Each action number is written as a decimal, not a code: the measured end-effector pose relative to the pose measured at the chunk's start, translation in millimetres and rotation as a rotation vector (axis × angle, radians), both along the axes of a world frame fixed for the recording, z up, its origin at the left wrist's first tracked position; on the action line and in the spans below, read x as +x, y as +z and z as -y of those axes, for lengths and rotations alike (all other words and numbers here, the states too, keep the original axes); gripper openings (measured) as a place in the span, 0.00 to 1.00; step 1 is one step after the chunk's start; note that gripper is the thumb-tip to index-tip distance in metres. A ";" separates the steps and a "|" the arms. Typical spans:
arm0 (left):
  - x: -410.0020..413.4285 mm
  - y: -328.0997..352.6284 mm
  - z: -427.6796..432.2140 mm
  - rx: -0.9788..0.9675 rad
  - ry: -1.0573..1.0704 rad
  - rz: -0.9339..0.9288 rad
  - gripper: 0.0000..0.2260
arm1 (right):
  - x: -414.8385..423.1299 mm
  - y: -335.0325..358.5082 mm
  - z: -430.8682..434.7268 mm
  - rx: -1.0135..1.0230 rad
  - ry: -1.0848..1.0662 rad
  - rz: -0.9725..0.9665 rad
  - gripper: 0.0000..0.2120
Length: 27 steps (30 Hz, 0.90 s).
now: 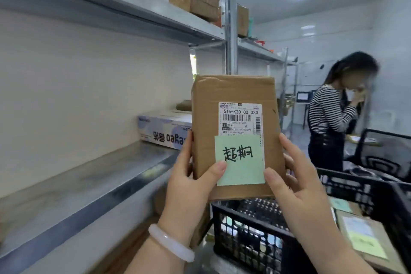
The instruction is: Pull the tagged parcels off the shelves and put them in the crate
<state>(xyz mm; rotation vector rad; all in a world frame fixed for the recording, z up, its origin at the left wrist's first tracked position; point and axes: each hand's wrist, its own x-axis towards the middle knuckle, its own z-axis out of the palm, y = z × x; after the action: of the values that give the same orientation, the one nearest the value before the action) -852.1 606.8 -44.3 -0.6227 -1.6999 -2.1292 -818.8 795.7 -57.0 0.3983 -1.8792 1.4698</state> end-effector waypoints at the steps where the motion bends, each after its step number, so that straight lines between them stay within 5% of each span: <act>1: 4.4 -9.7 -8.6 -0.016 -0.059 0.019 0.35 | 15.5 -9.8 -8.9 0.037 -0.090 0.018 0.28; 11: 103.1 -93.2 -139.3 -0.094 -0.675 0.330 0.40 | 232.9 -85.7 -82.7 0.267 -0.789 0.453 0.42; 27: 359.7 -90.3 -265.8 -0.178 -1.226 0.363 0.40 | 532.0 -73.3 -99.3 0.191 -1.317 0.571 0.40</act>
<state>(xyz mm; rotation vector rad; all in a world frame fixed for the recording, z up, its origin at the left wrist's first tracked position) -492.4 872.6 -134.6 -1.7719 -1.9439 -2.9972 -286.8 895.0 -130.2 -1.1109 -1.9678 0.4791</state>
